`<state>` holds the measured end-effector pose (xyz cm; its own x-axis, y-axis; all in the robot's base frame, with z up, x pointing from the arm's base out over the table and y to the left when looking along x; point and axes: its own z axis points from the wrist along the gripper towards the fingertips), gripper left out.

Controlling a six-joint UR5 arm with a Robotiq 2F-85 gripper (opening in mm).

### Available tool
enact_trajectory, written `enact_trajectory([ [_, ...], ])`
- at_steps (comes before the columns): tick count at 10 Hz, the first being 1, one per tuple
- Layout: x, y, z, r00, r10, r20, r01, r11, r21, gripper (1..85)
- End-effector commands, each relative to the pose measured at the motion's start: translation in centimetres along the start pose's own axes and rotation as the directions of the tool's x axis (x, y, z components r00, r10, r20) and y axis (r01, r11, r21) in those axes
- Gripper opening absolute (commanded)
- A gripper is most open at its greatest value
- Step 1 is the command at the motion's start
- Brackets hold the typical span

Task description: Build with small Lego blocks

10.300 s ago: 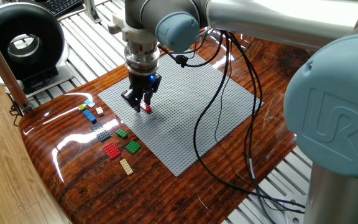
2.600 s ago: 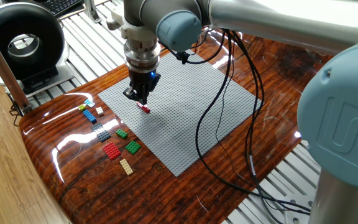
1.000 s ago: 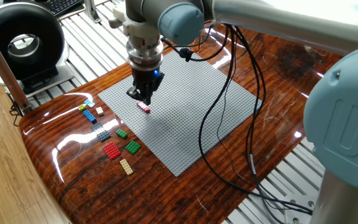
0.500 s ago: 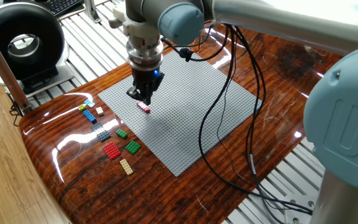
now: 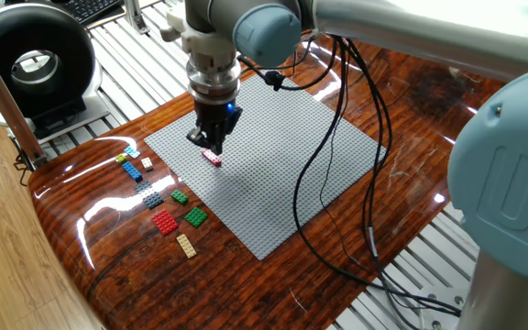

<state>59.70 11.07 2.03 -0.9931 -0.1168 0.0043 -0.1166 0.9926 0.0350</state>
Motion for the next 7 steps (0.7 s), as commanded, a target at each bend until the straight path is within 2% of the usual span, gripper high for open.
enact_trajectory([
  [1,-0.83,0.87,0.54,1.000,0.016,0.010,-0.016,1.000,-0.016,1.3],
  [7,-1.41,-0.01,0.82,1.000,0.004,0.014,-0.004,1.000,-0.008,1.3],
])
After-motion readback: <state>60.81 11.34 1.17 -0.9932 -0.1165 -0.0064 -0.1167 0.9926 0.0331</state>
